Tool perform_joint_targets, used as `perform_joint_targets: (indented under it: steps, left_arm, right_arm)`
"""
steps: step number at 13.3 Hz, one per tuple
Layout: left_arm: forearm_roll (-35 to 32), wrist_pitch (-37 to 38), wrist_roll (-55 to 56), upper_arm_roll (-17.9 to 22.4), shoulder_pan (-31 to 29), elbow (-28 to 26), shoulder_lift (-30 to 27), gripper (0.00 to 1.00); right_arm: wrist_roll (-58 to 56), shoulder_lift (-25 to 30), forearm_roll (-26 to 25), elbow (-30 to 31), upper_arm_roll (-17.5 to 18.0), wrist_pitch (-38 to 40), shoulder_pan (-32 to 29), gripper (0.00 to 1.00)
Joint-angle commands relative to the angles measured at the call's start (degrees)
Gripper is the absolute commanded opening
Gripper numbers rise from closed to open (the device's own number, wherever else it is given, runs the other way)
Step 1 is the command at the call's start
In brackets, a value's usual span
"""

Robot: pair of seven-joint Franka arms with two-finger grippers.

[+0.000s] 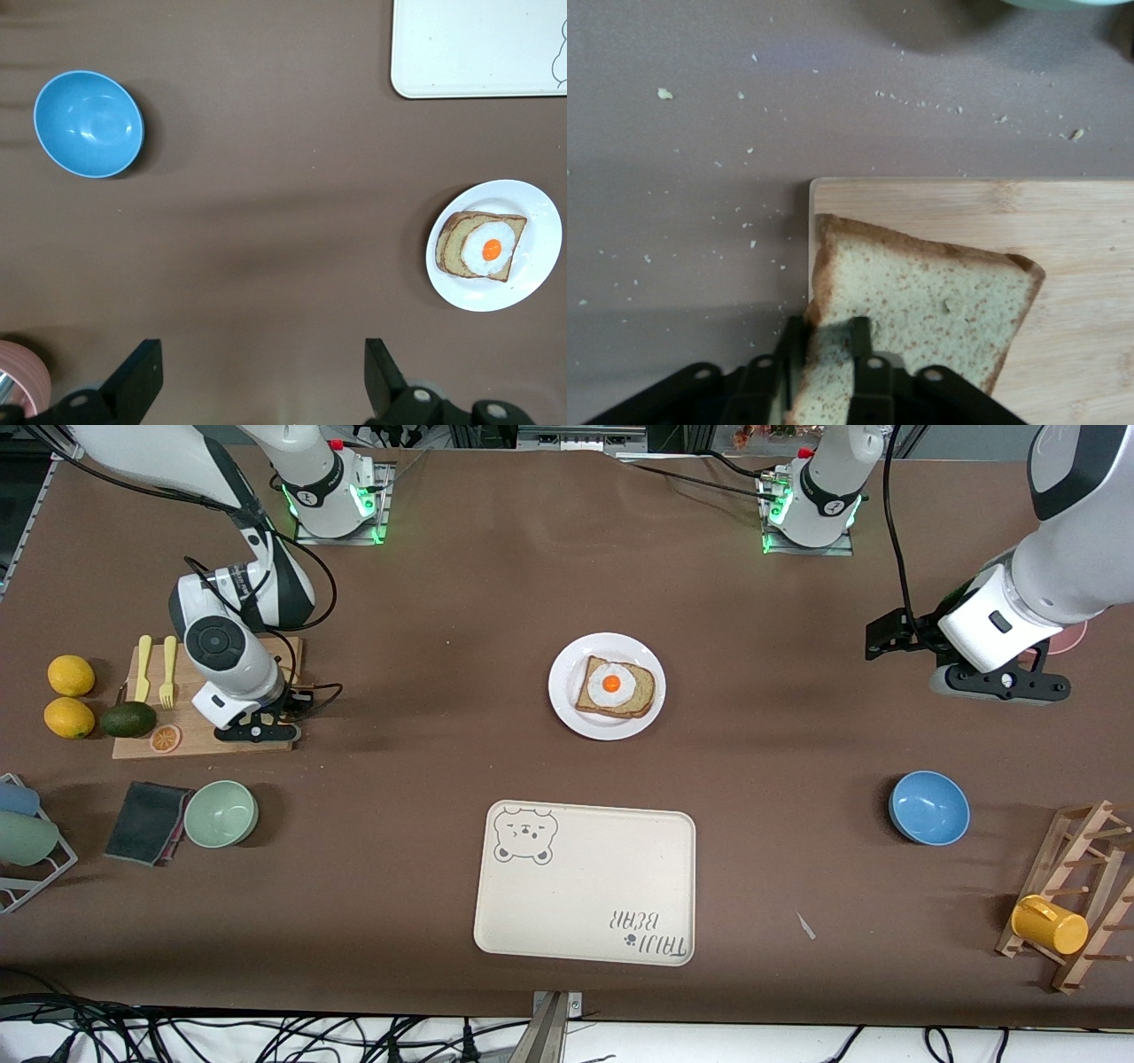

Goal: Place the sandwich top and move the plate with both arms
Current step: 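Close the right gripper on the bread slice edge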

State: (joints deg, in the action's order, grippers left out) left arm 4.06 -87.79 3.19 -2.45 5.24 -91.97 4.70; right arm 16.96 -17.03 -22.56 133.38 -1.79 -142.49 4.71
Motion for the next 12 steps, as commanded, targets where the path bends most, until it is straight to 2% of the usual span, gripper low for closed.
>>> perform_joint_targets:
  steps: [1, 4, 5, 9, 12]
  left_arm:
    - [-0.55, 0.77, -0.82, -0.1, -0.05, 0.12, -0.66, 1.0]
    - [-0.55, 0.77, -0.73, -0.1, 0.04, 0.12, -0.66, 1.0]
    - [-0.55, 0.77, -0.82, -0.1, -0.05, 0.12, -0.66, 1.0]
    - [-0.55, 0.69, -0.3, -0.1, 0.12, 0.12, -0.66, 1.0]
    - [-0.55, 0.51, -0.21, -0.1, 0.12, 0.12, -0.66, 1.0]
  right_arm:
    - [0.36, -0.02, -0.38, 3.02, -0.23, -4.1, -0.23, 0.2]
    - [0.44, 0.07, -0.38, 4.25, -0.85, -5.26, -0.32, 0.03]
    - [0.36, 0.07, -0.38, 4.34, -0.85, -5.26, -0.32, 0.0]
    - [0.36, 0.42, -0.47, 4.0, -0.85, -4.64, -0.32, 0.0]
    - [-0.87, 2.96, -0.73, 2.42, -0.41, -3.95, -0.23, 0.0]
